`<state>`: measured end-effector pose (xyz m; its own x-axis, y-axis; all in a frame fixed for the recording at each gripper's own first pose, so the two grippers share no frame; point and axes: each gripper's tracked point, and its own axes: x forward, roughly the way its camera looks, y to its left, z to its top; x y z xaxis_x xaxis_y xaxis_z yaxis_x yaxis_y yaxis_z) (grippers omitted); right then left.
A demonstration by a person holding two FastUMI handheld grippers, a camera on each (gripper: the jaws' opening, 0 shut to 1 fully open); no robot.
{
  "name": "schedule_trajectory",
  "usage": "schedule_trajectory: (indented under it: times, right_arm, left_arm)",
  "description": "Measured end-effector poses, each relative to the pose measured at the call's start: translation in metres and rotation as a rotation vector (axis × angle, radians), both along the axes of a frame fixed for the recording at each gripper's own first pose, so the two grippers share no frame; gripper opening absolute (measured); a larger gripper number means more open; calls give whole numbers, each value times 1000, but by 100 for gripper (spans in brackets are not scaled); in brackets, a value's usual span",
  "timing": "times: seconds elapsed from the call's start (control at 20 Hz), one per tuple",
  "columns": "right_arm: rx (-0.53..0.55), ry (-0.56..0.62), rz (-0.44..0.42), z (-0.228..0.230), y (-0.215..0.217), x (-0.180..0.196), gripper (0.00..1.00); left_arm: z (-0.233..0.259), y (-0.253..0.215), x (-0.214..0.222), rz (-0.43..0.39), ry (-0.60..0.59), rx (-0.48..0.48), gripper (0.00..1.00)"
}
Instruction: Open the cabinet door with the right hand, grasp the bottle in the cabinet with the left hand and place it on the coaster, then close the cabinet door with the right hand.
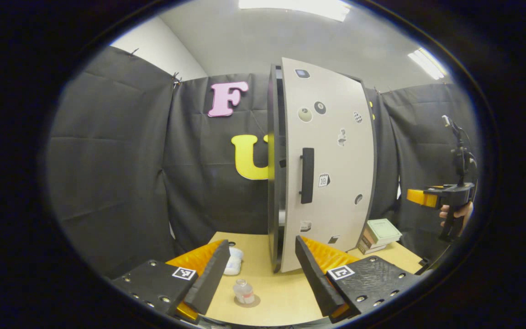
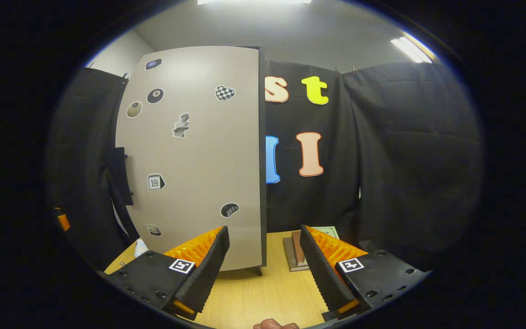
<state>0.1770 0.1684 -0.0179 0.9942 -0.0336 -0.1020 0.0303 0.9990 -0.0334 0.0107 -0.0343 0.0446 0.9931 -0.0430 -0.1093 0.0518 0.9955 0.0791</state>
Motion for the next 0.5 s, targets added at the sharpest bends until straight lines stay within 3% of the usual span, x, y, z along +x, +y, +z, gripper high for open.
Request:
schedule_trajectory:
  times: [0.45,0.5]
  right_arm:
    - [7,13,-41,-12,-12,-4,98]
    - [4,10,-46,-12,-12,-4,93]
  left_arm:
    - [-10,-8,23,-43,12,-2,89]
    - [-10,-9,27,-49,13,-4,88]
